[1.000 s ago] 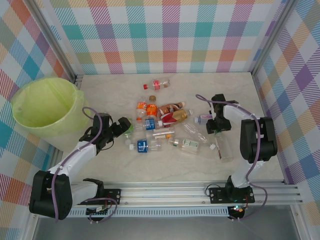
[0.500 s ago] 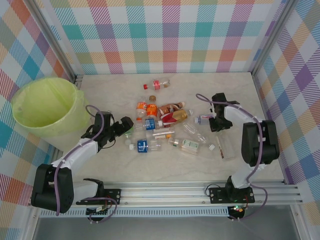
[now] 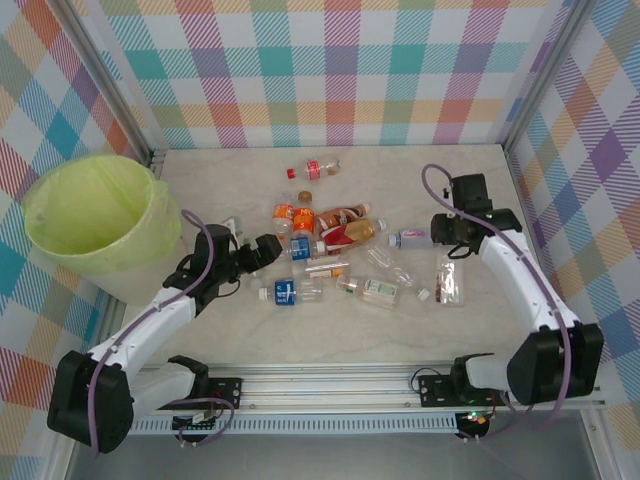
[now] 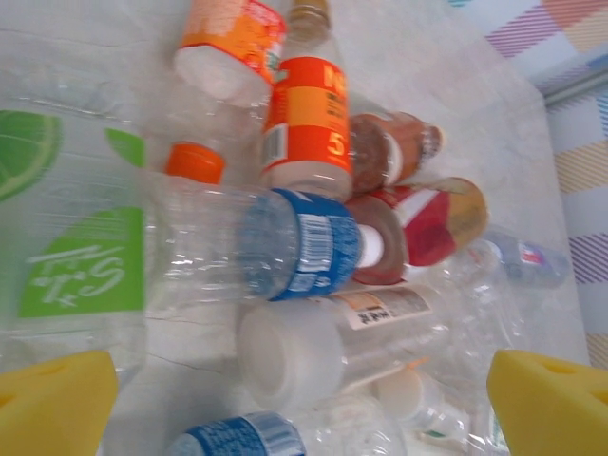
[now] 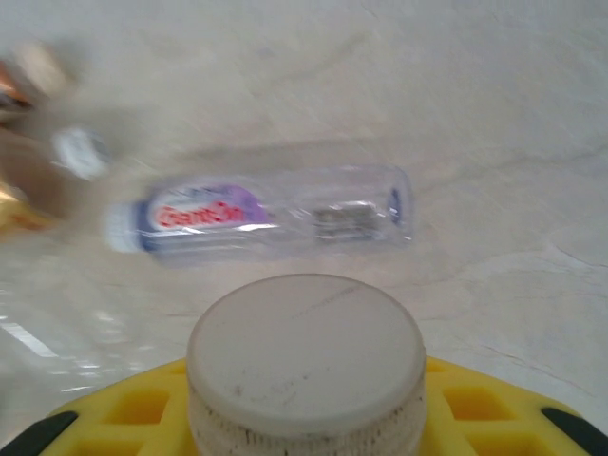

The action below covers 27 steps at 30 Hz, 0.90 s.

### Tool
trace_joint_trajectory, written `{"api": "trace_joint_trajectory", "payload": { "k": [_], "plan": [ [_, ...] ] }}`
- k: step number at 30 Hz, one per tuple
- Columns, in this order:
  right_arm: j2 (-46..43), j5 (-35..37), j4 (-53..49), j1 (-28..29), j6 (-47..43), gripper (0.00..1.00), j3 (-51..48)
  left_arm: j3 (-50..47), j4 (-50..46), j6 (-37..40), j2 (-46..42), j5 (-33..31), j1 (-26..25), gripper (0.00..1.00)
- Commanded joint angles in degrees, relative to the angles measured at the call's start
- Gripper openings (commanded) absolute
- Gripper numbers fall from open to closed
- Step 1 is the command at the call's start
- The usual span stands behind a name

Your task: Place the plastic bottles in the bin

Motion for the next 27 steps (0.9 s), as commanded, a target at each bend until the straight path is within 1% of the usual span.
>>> {"api": "trace_joint_trajectory", "payload": {
  "k": [1,4,6,8,10,12,14,16,18,20,22,24,26,27],
  "plan": [
    [-5.12,-11.96,2.67,0.82,9.99,0.25,1.37,2.88,1.29,2.62,-2.57,-1.28,-2.97,1.0],
    [-8.29,-19.88,6.76,1.32,17.52,0.25,0.7,4.63,1.76,4.51,-2.88,1.43,-5.42,1.0],
    [-9.58,-25.37,10.74,2.13,23.67,0.24,-0.37,5.77,3.02,5.26,-2.13,4.52,-7.27,1.0],
    [-10.31,-28.77,14.62,3.96,28.45,0.24,-1.58,6.75,4.67,6.41,-1.28,6.91,-9.44,1.0],
    [-10.76,-27.59,17.75,6.78,32.62,0.24,-2.73,7.75,5.81,8.35,-0.7,7.2,-12.37,1.0],
    [-10.65,-24.09,20.1,9.6,37.26,0.23,-3.84,9.02,5.83,10.36,-0.38,6.55,-15.6,1.0],
    [-9.98,-21.03,22.87,12.09,41.33,0.23,-5.48,10.08,5.75,11.29,-0.1,6.71,-18.07,1.0],
    [-8.97,-19.47,26.99,14.39,44.3,0.23,-7.39,11.6,5.02,12.22,0.34,7.94,-19.92,1.0],
    [-7.9,-17.08,29.72,17.03,45.41,0.24,-8.24,14.05,2.65,13.59,1.26,8.74,-22.05,1.0],
    [-6.68,-14.72,30.19,19.23,45.69,0.24,-7.93,16.42,-0.01,14.17,2.73,9.15,-23.43,1.0],
    [-5.71,-13.67,31.38,21.14,45.64,0.25,-7.75,18.59,-1.85,13.91,4.61,10.97,-24.06,1.0],
    [-4.78,-12.93,32.29,22.86,46.06,0.26,-7.54,20.98,-4.4,14.23,6.69,11.45,-25.08,1.0],
    [-3.81,-11.96,32.7,24.36,46.19,0.26,-7.21,23.23,-7.41,15.59,8.56,9.84,-26.87,1.0],
    [-3.38,-11.25,32.75,25.23,46.15,0.26,-6.85,24.43,-9.81,16.25,9.62,6.76,-27.95,1.0]
  ]
}}
